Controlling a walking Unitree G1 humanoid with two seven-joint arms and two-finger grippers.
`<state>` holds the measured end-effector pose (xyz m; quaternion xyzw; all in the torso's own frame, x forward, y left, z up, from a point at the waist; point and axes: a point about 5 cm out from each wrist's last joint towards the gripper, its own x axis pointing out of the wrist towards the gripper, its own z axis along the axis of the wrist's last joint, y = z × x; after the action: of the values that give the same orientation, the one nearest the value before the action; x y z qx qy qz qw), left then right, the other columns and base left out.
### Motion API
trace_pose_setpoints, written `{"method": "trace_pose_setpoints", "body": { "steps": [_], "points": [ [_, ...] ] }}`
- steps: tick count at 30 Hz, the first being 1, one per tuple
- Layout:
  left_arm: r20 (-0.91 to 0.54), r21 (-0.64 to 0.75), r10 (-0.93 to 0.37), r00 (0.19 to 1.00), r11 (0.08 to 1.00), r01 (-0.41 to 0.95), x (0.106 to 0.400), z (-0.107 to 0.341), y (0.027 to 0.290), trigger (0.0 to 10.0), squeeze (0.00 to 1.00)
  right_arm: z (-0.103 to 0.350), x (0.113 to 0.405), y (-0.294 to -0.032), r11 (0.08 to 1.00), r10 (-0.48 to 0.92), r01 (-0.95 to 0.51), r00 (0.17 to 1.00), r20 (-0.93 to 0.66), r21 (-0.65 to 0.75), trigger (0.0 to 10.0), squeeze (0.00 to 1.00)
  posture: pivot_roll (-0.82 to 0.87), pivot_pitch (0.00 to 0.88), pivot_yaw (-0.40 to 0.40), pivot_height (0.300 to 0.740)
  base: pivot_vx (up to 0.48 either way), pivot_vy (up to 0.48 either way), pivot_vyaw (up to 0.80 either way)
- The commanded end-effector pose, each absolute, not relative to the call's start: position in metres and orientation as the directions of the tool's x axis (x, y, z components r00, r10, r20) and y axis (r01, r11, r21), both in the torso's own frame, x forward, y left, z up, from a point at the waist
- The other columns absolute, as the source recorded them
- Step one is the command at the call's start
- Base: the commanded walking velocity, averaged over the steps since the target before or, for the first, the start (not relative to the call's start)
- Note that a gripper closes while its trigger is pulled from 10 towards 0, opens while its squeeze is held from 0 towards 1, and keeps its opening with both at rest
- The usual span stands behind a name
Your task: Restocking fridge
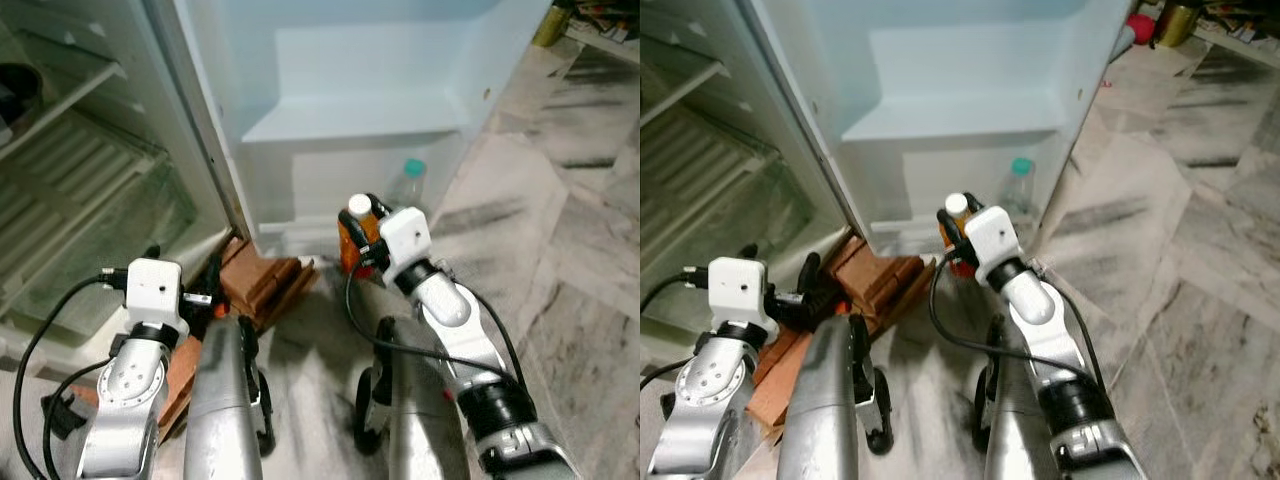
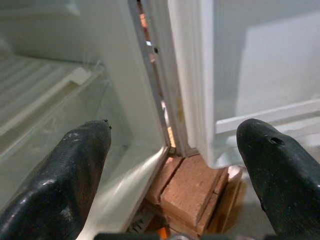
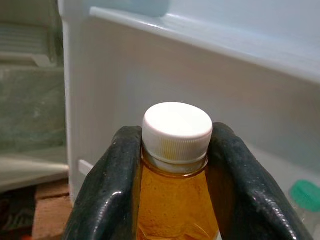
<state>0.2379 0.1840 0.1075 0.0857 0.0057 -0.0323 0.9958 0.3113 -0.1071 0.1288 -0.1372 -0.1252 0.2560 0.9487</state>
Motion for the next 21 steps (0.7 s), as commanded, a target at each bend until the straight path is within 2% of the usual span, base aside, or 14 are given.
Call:
{"method": "trace_pose_setpoints", "body": {
  "steps": [1, 6, 17, 21],
  "points": [
    [-0.044, 0.178, -0.053, 0.998, 0.982, 0.060, 0.228, 0.108, 0.188, 10.0, 0.00, 0.139, 0.324, -0.106, 0.829, 0.511, -0.414, 0.835, 0.206, -0.376, 10.0, 0.00, 0.17, 0.315, 0.032, 0.546, 0.000, 0.000, 0.00],
    [-0.049, 0.202, -0.072, 0.996, 0.976, 0.081, 0.216, 0.116, 0.189, 10.0, 0.00, 0.159, 0.339, -0.101, 0.808, 0.516, -0.356, 0.812, 0.273, -0.469, 10.0, 0.00, 0.20, 0.353, 0.036, 0.546, 0.000, 0.000, 0.00],
    [-0.086, 0.187, -0.046, 0.995, 0.980, 0.062, 0.204, 0.119, 0.193, 10.0, 0.00, 0.208, 0.354, -0.091, 0.816, 0.524, -0.294, 0.740, 0.422, -0.498, 10.0, 0.00, 0.22, 0.385, 0.034, 0.546, 0.000, 0.000, 0.00],
    [-0.101, 0.175, -0.054, 0.993, 0.982, 0.071, 0.202, 0.119, 0.190, 10.0, 0.00, 0.226, 0.355, -0.093, 0.847, 0.503, -0.303, 0.724, 0.471, -0.438, 10.0, 0.00, 0.22, 0.392, 0.035, 0.546, 0.000, 0.000, 0.00]
  ]
}}
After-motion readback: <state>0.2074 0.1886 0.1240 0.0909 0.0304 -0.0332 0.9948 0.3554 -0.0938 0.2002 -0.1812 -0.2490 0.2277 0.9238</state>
